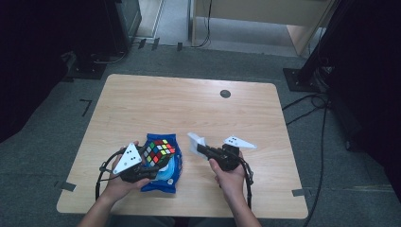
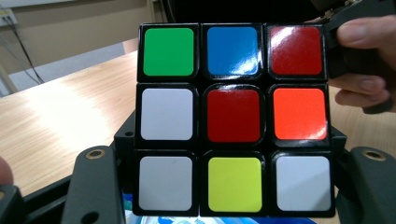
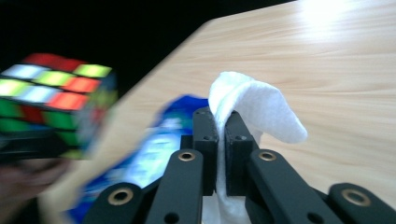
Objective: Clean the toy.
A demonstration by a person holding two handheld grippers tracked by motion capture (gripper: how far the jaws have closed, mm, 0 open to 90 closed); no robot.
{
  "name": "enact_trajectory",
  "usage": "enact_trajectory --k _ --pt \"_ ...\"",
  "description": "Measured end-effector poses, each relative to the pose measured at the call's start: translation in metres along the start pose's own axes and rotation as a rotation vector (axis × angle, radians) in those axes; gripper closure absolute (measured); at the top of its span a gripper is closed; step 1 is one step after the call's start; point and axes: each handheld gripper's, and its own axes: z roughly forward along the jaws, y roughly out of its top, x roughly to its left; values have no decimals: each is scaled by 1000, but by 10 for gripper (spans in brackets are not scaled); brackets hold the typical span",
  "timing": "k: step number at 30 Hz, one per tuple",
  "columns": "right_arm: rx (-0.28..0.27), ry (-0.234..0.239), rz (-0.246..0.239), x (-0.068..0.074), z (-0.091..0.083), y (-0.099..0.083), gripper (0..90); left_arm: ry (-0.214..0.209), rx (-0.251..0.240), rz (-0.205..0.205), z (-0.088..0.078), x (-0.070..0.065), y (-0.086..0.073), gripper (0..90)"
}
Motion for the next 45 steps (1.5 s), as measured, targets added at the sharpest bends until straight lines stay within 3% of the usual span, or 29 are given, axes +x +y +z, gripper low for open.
enact_trajectory --k 2,4,6,8,10,13,16,18,19,21,24,26,27,28,30,32,34,35,36,39,42,45 --pt "-27 -98 -8 -8 -5 1 746 6 -5 -8 0 1 0 338" --pt "-44 -166 -11 -9 -9 3 660 13 -9 -11 0 1 0 338" --pt "-71 -204 -18 -6 -11 5 556 14 -8 -12 1 1 0 338" --pt "-79 -244 -59 2 -12 7 505 16 -5 -12 2 0 0 338" --pt "-91 -223 -94 11 -11 9 466 16 -3 -10 2 0 0 338" --pt "-92 -171 -99 27 -10 11 424 14 -3 -11 3 -1 0 338" --pt "-80 -86 -58 40 -7 12 382 20 -5 -11 3 -2 -1 338" --pt "-65 -6 -13 52 -2 11 334 26 -7 -13 4 -2 -1 338" --pt "-59 10 -6 56 0 10 301 26 -7 -13 4 -3 -1 338" --pt "-61 -5 -29 66 3 10 287 30 -6 -8 4 -3 -1 338" --pt "-44 -84 -70 59 6 9 327 30 -8 -8 3 -3 -1 338" --pt "15 -121 -68 39 10 6 406 30 -9 -14 2 -2 -1 338" --pt "83 -153 -84 24 14 3 428 29 -8 -14 2 -2 -1 338" --pt "117 -203 -102 15 16 -1 437 28 -8 -12 3 -2 -1 338" --pt "173 -364 -174 -2 17 -9 475 24 -7 -9 3 -3 -1 338" --pt "180 -430 -170 -14 13 -10 438 19 -7 -4 4 -4 -1 338" --pt "149 -492 -175 -15 7 -6 359 18 -5 -5 5 -4 -2 338" --pt "132 -482 -162 -13 5 -3 344 18 -3 -6 5 -4 -2 338" --pt "107 -437 -131 -10 2 0 341 20 -4 -7 5 -4 -2 338" --pt "17 -215 -50 17 -2 9 314 23 -6 -8 6 -4 -2 338" --pt "-11 -49 -11 50 1 13 239 31 -14 -10 7 -7 -2 338" --pt "-20 67 50 74 10 10 195 51 -19 -14 9 -11 -2 338"
